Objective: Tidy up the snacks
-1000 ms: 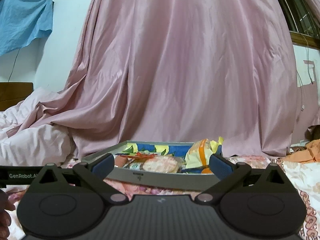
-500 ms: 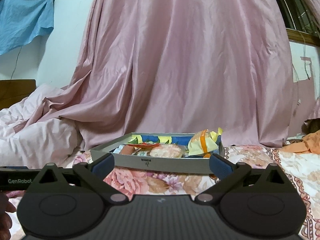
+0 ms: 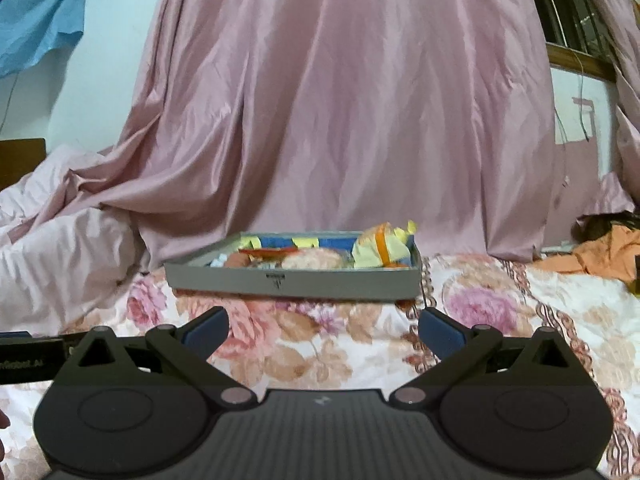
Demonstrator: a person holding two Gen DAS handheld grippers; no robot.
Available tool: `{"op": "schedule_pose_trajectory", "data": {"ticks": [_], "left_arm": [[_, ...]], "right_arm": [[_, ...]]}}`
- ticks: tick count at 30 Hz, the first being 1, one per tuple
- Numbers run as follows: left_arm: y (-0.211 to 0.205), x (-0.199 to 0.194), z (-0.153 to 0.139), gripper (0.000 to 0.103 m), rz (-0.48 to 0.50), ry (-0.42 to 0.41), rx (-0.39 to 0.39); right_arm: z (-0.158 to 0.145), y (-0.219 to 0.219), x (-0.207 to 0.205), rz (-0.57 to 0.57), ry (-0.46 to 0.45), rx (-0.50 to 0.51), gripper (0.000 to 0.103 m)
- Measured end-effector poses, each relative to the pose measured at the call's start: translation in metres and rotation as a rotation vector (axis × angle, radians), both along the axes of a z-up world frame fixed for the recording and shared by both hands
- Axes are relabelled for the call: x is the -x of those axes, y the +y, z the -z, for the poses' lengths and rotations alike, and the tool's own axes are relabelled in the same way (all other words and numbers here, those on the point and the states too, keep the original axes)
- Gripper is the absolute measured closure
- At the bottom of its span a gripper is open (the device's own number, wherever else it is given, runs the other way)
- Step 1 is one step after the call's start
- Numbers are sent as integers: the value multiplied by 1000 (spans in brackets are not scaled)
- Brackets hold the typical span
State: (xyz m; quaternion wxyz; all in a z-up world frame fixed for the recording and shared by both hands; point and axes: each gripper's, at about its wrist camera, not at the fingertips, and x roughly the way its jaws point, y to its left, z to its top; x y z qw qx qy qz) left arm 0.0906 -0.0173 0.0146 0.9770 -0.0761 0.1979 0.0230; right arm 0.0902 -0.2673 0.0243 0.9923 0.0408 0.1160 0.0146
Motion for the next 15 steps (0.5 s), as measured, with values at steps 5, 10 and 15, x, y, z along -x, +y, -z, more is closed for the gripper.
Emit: {"op": "schedule_pose_trajectory", "data": {"ticks": [5, 10, 15], "left_arm": [[9, 4, 4, 1, -7, -12, -1], [11, 7, 9, 1, 3, -15, -17], [9, 7, 14, 1, 18, 7, -21]], "right_arm": [[4, 7, 11, 30, 8, 6, 0], [7, 16, 18, 28, 10, 18, 0], [13, 27, 15, -13, 22, 49, 0]]}}
